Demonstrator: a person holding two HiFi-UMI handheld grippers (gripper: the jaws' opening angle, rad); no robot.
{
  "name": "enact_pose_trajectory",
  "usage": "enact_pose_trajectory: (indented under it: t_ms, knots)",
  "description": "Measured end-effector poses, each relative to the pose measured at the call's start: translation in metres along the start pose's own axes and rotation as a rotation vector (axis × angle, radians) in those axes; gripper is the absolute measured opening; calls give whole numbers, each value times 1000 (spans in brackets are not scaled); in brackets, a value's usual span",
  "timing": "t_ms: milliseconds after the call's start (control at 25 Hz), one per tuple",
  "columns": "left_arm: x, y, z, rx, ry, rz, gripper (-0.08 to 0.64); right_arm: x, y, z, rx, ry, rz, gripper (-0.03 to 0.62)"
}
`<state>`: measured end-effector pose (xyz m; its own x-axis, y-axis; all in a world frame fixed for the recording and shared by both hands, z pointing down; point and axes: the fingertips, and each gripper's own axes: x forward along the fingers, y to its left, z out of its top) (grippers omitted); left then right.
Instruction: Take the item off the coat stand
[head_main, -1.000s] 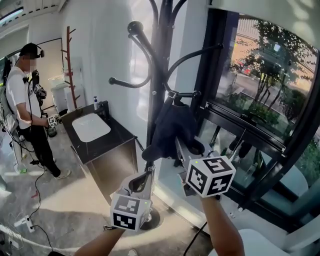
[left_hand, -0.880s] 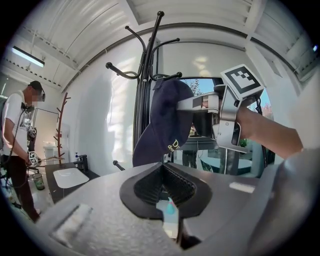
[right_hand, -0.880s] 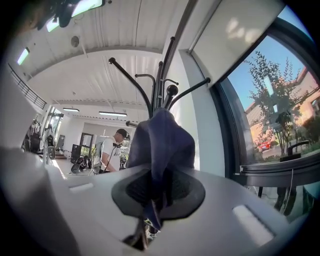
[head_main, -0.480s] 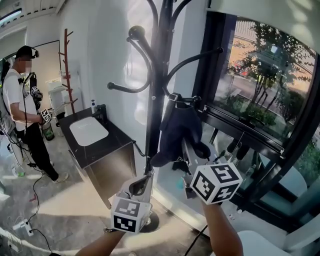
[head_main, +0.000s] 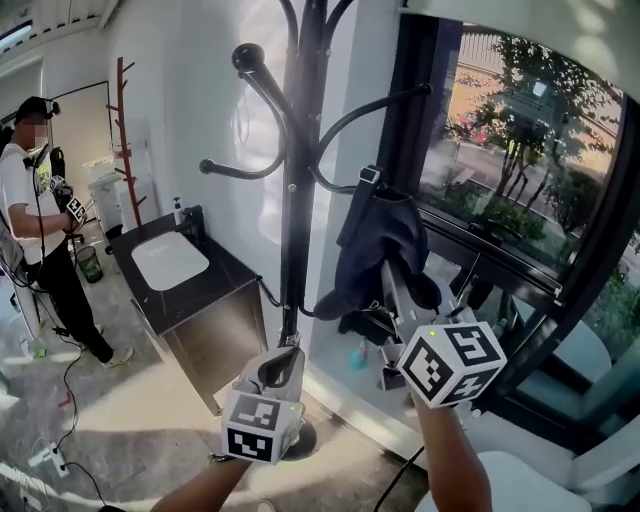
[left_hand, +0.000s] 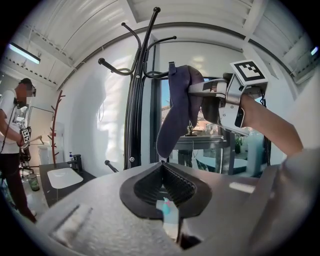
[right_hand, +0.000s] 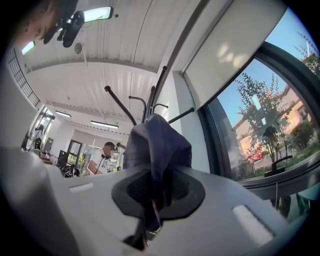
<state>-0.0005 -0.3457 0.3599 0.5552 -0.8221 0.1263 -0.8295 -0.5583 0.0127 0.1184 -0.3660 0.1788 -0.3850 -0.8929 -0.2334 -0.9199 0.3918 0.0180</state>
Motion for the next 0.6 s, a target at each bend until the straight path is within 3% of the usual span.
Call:
enact_pose_trajectory:
  t_ms: [600]
  knots:
    - [-3,-24,9,5,-22,-19,2,-65,-10,-47,-29,38,-102,15]
